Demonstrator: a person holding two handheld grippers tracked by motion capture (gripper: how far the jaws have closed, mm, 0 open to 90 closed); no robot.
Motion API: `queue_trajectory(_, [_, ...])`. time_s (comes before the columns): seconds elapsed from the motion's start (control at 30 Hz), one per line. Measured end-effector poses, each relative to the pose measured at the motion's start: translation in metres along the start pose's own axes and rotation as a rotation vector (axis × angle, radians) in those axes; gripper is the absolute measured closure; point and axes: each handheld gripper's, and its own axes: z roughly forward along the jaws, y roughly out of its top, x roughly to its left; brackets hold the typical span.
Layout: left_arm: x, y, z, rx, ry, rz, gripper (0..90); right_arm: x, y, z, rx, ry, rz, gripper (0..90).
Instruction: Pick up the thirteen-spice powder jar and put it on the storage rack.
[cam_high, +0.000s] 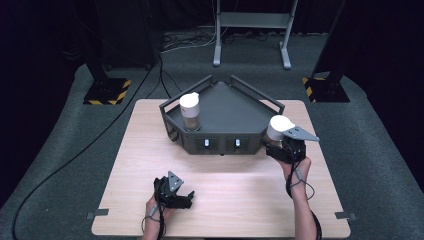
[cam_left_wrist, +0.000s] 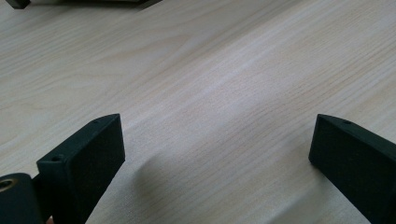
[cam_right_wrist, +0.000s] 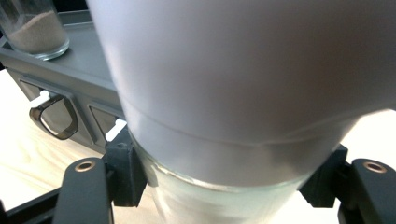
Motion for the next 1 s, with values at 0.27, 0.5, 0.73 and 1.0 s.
queue_trajectory(0.27, [0.0, 0.0, 0.0, 0.0, -0.002, -0.001, 3.4, -0.001, 0.014, 0.001, -0.008, 0.0, -0.013, 30.4])
queue_trajectory(0.5, [0.0, 0.0, 0.0, 0.0, 0.0, 0.001, 3.3, -0.003, 0.023, 0.005, -0.01, 0.005, -0.013, 30.4])
queue_trajectory(0.73, [0.0, 0.0, 0.0, 0.001, -0.001, 0.0, 3.2, -0.005, 0.032, 0.009, -0.012, 0.012, -0.013, 30.4])
queue_trajectory(1.0, [0.0, 0.0, 0.0, 0.0, 0.001, 0.002, 3.2, -0.007, 0.043, 0.015, -0.009, 0.012, -0.019, 30.4])
